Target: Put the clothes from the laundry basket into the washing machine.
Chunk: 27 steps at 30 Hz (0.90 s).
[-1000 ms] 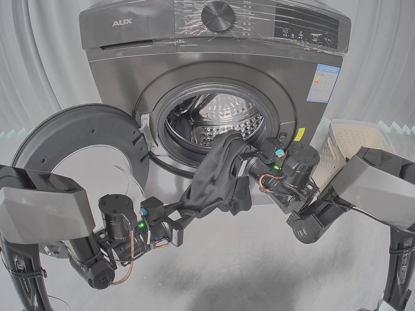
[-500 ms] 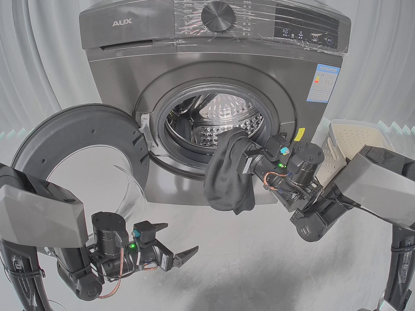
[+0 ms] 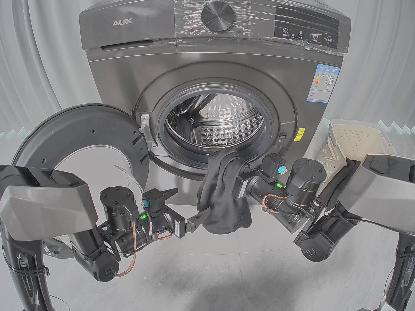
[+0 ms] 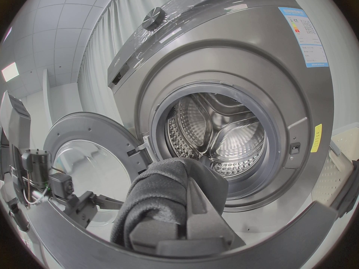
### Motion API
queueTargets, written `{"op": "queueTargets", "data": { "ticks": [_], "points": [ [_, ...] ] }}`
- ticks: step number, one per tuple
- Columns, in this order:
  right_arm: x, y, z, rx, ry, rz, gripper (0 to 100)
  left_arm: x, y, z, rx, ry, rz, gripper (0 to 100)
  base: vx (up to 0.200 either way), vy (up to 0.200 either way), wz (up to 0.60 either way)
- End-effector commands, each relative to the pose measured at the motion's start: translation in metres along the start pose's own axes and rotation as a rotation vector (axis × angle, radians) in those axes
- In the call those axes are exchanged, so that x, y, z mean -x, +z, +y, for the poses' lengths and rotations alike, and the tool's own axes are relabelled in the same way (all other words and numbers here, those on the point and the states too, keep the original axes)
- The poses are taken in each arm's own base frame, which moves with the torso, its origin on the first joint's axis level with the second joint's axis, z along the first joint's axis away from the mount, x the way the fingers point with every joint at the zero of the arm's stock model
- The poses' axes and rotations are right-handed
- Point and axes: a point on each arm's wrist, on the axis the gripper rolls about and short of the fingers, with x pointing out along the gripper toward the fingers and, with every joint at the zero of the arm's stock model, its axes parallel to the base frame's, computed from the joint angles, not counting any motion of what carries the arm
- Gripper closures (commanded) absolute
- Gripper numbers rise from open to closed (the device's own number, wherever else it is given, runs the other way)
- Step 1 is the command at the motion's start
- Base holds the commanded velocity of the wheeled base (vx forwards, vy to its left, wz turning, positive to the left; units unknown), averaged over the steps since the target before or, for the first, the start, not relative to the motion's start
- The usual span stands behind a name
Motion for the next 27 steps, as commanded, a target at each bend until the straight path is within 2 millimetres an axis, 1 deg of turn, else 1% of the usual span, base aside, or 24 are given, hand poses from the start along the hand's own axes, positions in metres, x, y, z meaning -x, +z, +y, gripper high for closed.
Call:
{"op": "queueTargets", "data": {
  "ticks": [1,10,11,15,18,19,20,22,23,27],
  "points": [
    [0.003,0.002,0.007,-0.003,0.018,-0.001,100,-0.011,-0.008,0.003,0.001,-0.003,0.006,0,0.000,0.000,0.00],
    [0.005,0.003,0.024,-0.010,0.058,0.000,100,-0.019,-0.011,0.002,-0.001,-0.053,-0.002,0,0.000,0.000,0.00],
    [0.006,0.003,0.029,-0.015,0.069,0.000,100,-0.023,-0.013,0.004,-0.002,-0.054,-0.007,0,0.000,0.000,0.00],
    [0.009,0.004,0.041,-0.031,0.094,0.004,100,-0.035,-0.012,0.013,-0.002,-0.035,-0.038,0,0.000,0.000,0.00],
    [0.013,0.004,0.047,-0.037,0.107,0.011,100,-0.047,-0.014,0.018,-0.007,-0.021,-0.061,0,0.000,0.000,0.00],
    [0.013,0.003,0.047,-0.037,0.107,0.012,100,-0.047,-0.014,0.018,-0.007,-0.021,-0.062,0,0.000,0.000,0.00],
    [0.016,0.006,0.050,-0.040,0.118,0.009,100,-0.052,-0.017,0.024,-0.007,-0.006,-0.065,0,0.000,0.000,0.00],
    [0.017,0.006,0.052,-0.040,0.123,0.013,100,-0.055,-0.020,0.026,-0.010,0.002,-0.066,0,0.000,0.000,0.00],
    [0.018,0.008,0.053,-0.044,0.125,0.009,100,-0.059,-0.023,0.030,-0.011,0.010,-0.068,0,0.000,0.000,0.00],
    [0.024,0.017,0.055,-0.054,0.131,-0.006,100,-0.063,-0.032,0.038,-0.010,0.026,-0.059,0,0.000,0.000,0.00]
  ]
}}
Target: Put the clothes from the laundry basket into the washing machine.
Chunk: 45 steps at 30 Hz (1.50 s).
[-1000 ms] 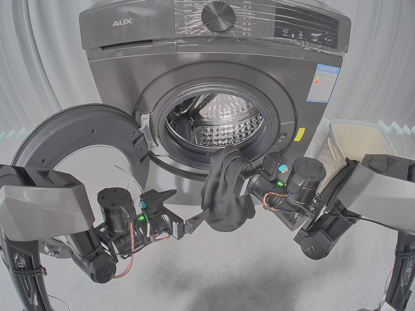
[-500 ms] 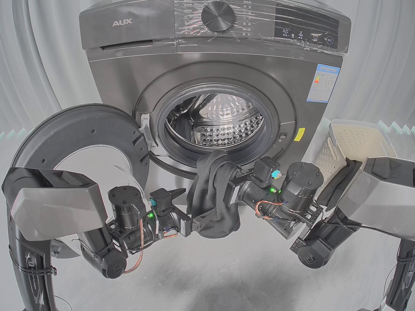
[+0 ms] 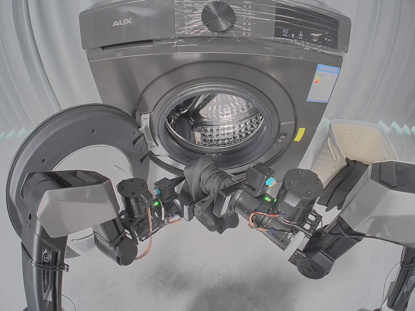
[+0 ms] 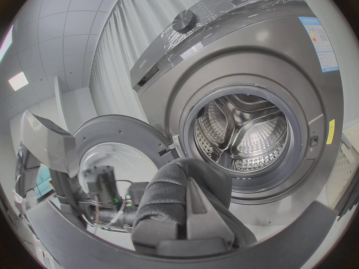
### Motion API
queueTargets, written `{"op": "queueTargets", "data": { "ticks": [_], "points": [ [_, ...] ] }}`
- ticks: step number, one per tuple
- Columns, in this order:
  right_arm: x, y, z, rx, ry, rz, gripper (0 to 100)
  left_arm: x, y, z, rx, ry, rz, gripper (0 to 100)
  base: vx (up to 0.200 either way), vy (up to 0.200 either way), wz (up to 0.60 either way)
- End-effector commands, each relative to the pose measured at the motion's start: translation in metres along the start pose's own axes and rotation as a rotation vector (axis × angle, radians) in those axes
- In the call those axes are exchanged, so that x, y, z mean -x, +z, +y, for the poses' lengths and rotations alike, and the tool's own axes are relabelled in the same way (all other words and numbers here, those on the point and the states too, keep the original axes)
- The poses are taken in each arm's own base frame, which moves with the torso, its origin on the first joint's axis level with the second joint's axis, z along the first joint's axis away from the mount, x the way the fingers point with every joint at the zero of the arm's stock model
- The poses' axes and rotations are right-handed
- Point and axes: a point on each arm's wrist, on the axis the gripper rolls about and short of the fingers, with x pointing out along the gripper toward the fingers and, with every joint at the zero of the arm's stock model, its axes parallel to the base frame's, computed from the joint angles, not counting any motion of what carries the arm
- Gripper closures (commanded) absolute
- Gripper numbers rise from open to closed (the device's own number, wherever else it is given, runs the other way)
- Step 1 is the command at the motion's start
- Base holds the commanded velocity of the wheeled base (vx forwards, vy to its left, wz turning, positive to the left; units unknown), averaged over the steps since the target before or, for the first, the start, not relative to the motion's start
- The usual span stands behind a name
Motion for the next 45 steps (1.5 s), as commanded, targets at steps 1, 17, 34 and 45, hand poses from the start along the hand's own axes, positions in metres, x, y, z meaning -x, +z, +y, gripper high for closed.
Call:
{"op": "queueTargets", "data": {
  "ticks": [1,17,34,45],
  "points": [
    [0.006,0.012,0.004,-0.007,0.012,-0.022,100,-0.007,-0.020,0.010,0.006,0.024,0.029,0,0.000,0.000,0.00],
    [0.021,-0.001,-0.017,0.003,-0.055,0.058,100,-0.008,-0.011,0.016,0.006,0.053,-0.004,100,0.000,0.000,0.00],
    [0.028,-0.017,-0.021,0.009,-0.068,0.121,100,0.008,0.015,0.005,0.052,0.058,-0.027,100,0.000,0.000,0.00],
    [0.010,0.004,-0.023,0.003,-0.077,0.016,100,0.028,-0.008,-0.005,0.056,0.031,0.097,100,0.000,0.000,0.00]
  ]
}}
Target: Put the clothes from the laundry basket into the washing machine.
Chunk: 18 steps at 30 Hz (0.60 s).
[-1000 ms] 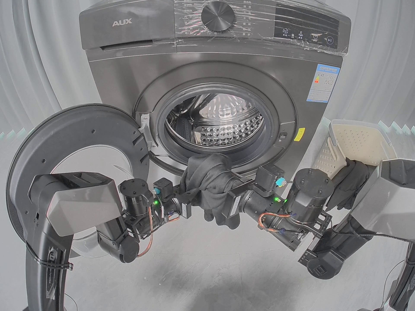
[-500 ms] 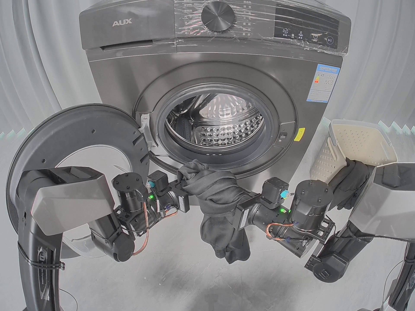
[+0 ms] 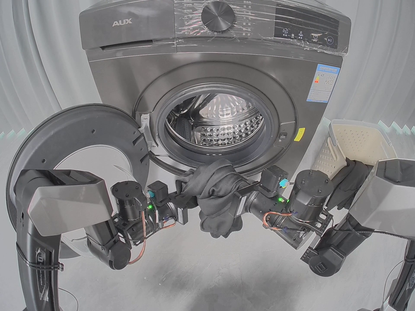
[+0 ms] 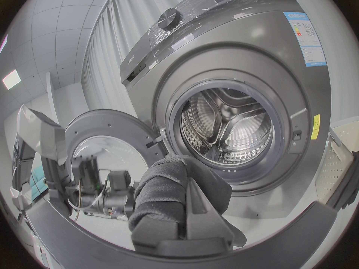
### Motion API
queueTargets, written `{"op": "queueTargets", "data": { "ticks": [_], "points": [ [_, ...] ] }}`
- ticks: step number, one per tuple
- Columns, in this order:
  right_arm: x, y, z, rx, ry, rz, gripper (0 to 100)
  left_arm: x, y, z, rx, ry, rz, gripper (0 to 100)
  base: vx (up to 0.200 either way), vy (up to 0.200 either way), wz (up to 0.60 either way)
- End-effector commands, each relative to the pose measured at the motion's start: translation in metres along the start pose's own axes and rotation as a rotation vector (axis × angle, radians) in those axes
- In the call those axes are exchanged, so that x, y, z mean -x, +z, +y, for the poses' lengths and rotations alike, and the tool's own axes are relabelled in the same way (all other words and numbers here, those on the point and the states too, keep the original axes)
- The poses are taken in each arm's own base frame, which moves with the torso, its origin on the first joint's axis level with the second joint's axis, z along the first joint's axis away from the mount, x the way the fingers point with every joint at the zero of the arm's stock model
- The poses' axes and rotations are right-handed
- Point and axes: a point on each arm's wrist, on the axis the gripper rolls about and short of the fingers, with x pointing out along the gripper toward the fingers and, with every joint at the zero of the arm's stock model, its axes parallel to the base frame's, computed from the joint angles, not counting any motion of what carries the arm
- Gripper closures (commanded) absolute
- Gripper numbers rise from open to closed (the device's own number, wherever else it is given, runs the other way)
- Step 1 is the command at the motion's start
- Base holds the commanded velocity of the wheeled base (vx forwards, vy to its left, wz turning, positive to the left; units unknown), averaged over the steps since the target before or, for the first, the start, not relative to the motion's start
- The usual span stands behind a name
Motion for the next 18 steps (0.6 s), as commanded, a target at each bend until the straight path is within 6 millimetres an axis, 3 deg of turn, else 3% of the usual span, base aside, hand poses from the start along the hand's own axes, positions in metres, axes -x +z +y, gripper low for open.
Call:
{"op": "queueTargets", "data": {
  "ticks": [1,2,9,18],
  "points": [
    [-0.006,0.007,-0.001,-0.001,-0.007,-0.031,100,0.014,-0.012,-0.003,-0.001,-0.021,0.070,100,0.000,0.000,0.00],
    [-0.006,0.006,-0.001,-0.001,-0.008,-0.032,100,0.017,-0.014,-0.004,-0.002,-0.031,0.085,0,0.000,0.000,0.00],
    [-0.009,0.010,-0.012,0.005,-0.032,-0.046,100,0.050,-0.037,-0.010,-0.038,-0.184,0.225,0,0.000,0.000,0.00],
    [-0.004,0.004,-0.008,0.007,-0.014,-0.020,100,0.036,-0.008,-0.005,-0.083,-0.206,0.095,0,0.000,0.000,0.00]
  ]
}}
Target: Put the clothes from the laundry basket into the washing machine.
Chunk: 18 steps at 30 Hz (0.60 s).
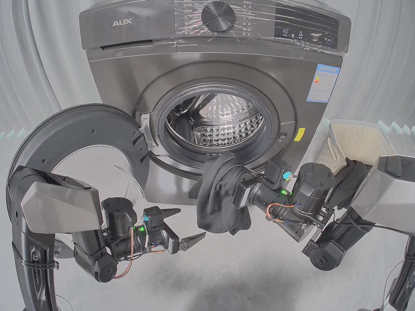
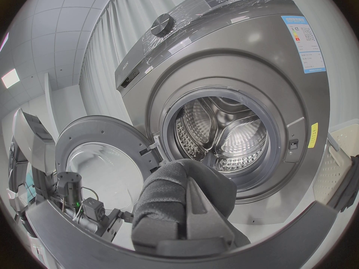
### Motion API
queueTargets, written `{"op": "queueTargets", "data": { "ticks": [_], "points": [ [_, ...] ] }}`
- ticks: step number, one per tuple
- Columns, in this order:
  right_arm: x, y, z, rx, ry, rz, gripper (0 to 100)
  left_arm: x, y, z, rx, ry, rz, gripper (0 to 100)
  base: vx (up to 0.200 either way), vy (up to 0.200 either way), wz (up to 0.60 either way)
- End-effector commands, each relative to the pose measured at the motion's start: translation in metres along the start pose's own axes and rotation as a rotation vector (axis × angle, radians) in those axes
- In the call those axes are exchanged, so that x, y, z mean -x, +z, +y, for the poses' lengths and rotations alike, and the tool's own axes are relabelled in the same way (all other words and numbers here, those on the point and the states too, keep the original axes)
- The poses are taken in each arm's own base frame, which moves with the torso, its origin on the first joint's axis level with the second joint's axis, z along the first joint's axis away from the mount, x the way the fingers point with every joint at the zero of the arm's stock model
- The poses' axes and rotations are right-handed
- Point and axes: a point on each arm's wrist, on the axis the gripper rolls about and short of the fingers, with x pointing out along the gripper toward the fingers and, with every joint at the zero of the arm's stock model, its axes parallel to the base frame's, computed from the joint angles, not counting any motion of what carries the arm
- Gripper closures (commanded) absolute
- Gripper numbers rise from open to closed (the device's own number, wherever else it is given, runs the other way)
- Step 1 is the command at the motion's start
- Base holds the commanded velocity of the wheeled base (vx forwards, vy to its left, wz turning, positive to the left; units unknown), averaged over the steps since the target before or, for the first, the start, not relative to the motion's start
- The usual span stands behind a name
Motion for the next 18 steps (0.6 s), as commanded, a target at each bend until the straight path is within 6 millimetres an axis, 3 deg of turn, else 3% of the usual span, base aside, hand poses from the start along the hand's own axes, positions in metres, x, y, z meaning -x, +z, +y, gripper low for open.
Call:
{"op": "queueTargets", "data": {
  "ticks": [1,8,18],
  "points": [
    [0.002,-0.004,0.003,0.002,0.011,0.016,100,-0.007,0.021,0.005,-0.035,0.007,-0.086,0,0.000,0.000,0.00],
    [0.003,-0.007,0.004,0.003,0.015,0.029,100,-0.019,0.037,0.009,-0.033,0.010,-0.157,0,0.000,0.000,0.00],
    [0.004,-0.011,0.019,0.003,0.055,0.041,100,-0.035,0.038,-0.004,-0.021,-0.001,-0.171,0,0.000,0.000,0.00]
  ]
}}
